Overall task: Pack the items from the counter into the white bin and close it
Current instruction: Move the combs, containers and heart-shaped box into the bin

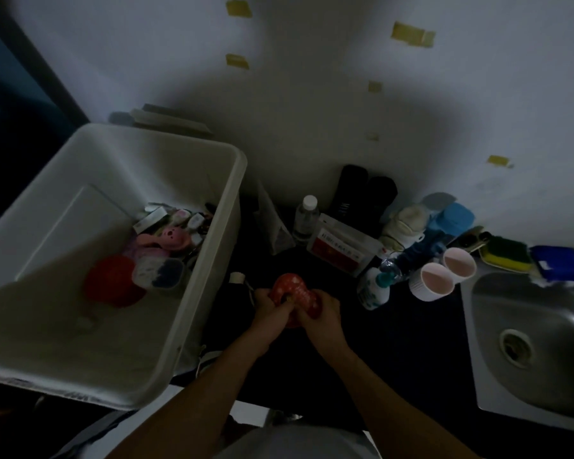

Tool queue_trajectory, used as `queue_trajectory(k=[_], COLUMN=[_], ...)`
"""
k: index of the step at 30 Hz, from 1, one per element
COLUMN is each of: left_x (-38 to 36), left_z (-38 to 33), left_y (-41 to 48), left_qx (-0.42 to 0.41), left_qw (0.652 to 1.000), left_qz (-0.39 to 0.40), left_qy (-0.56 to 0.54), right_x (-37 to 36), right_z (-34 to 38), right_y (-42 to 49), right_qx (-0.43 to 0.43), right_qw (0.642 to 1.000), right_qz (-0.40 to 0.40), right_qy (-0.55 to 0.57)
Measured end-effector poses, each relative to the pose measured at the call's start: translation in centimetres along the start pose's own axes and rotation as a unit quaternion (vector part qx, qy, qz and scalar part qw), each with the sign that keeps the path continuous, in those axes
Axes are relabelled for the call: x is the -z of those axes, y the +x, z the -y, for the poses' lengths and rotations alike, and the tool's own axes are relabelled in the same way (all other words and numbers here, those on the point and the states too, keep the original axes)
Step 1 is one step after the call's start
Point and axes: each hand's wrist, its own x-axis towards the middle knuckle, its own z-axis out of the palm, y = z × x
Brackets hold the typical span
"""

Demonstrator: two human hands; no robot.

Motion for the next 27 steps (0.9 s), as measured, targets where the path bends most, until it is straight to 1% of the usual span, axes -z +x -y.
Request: queue_trajectory(k=[4,8,12,16,20,23,27], left_x=[0.6,1.1,1.5,2.4,4.7,7.6,11.4], left_z=[-2.2,-4.8,-7.4,-9.5,-11.7,-13.7,-16.0], left_y=[-1.3,-2.8,-5.0,-7.0,-8.3,-8.8,-8.7], left_qx=[-0.016,-0.057,-0.088,-0.12,-0.149,-0.151,-0.154], left_qw=[1.0,0.998,0.992,0.984,0.977,0.974,0.974], left_qz=[0.016,0.034,0.091,0.133,0.15,0.161,0.151], left_qy=[-0.021,-0.015,0.001,-0.019,-0.037,-0.058,-0.073], right_x=[1.9,3.8,6.1,7.4,6.9,5.7,3.7], right_z=[2.0,4.8,8.1,11.0,14.2,17.0,20.8], right_y=[-0.9,-1.7,-3.1,-4.8,-6.2,-6.8,-6.9], right_qx=[0.022,0.052,0.063,0.064,0.11,0.133,0.162], right_qw=[0.999,0.996,0.988,0.975,0.967,0.967,0.963], right_qz=[-0.015,-0.049,-0.035,-0.015,-0.03,-0.052,-0.039], right_qy=[0.038,0.061,0.138,0.21,0.226,0.213,0.213])
